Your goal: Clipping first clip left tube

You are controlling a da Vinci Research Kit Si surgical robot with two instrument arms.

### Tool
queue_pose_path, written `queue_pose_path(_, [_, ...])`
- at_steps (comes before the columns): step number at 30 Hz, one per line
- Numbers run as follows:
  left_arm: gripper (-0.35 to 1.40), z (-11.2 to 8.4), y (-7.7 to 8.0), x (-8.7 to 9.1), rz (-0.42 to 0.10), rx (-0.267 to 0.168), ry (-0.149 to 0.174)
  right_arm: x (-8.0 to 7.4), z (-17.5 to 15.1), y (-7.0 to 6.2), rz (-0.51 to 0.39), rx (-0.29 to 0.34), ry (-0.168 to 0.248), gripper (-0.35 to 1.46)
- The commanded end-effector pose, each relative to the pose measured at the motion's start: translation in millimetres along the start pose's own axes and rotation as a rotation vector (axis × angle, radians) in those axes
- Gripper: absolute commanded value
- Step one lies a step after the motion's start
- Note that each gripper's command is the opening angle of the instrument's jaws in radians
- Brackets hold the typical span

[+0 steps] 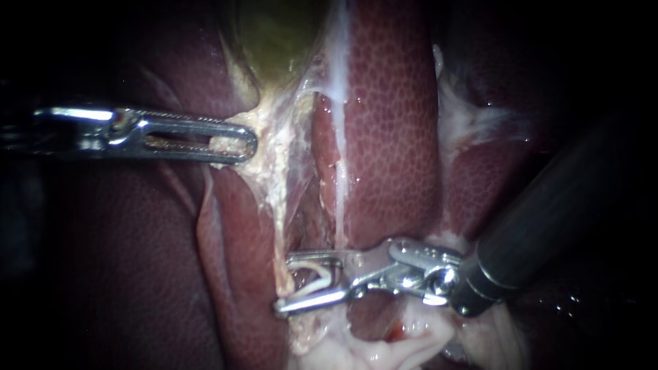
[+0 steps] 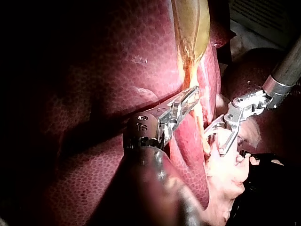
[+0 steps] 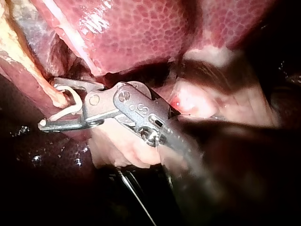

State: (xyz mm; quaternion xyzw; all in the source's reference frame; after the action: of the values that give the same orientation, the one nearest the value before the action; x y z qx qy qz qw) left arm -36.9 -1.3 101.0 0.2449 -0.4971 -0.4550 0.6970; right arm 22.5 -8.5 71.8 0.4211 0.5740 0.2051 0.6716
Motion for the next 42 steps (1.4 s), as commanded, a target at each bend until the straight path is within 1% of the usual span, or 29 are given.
queue_pose_path(1, [-0.35, 0.0, 0.0, 0.0, 0.000, 0.000, 0.000, 0.1, 0.2, -0.2, 0.004, 0.012, -0.005, 0.58])
queue_pose_path(3, [-0.35, 0.0, 0.0, 0.0, 0.000, 0.000, 0.000, 0.0, 0.6, -0.6, 0.015, 0.035, -0.016, 0.58])
queue_pose_path(6, [-0.35, 0.0, 0.0, 0.0, 0.000, 0.000, 0.000, -0.1, 1.4, -0.8, 0.018, 0.062, -0.021, 0.58])
queue_pose_path(9, [-0.35, 0.0, 0.0, 0.0, 0.000, 0.000, 0.000, -0.2, 2.2, -0.8, 0.029, 0.079, -0.028, 0.58])
queue_pose_path(12, [-0.35, 0.0, 0.0, 0.0, 0.000, 0.002, 0.001, -0.1, 2.6, -0.6, 0.032, 0.089, -0.013, 0.58])
queue_pose_path(19, [-0.35, 0.0, 0.0, 0.0, 0.000, 0.002, 0.001, 0.6, 2.8, -0.1, 0.040, 0.093, 0.006, 0.56])
queue_pose_path(22, [-0.35, 0.0, 0.0, 0.0, 0.000, 0.002, 0.001, 1.0, 2.7, 0.2, 0.041, 0.100, 0.025, 0.55])
queue_pose_path(28, [-0.35, 0.0, 0.0, 0.0, 0.000, 0.002, 0.001, 1.9, 1.9, 0.7, 0.047, 0.081, 0.045, 0.55])
queue_pose_path(35, [-0.35, 0.1, 0.0, 0.0, 0.000, 0.002, 0.001, 2.2, 1.5, 1.2, 0.050, 0.074, 0.049, 0.53])
queue_pose_path(42, [-0.35, 0.1, 0.0, 0.0, 0.000, 0.002, 0.001, 2.8, 1.2, 1.2, 0.053, 0.076, 0.054, 0.51])
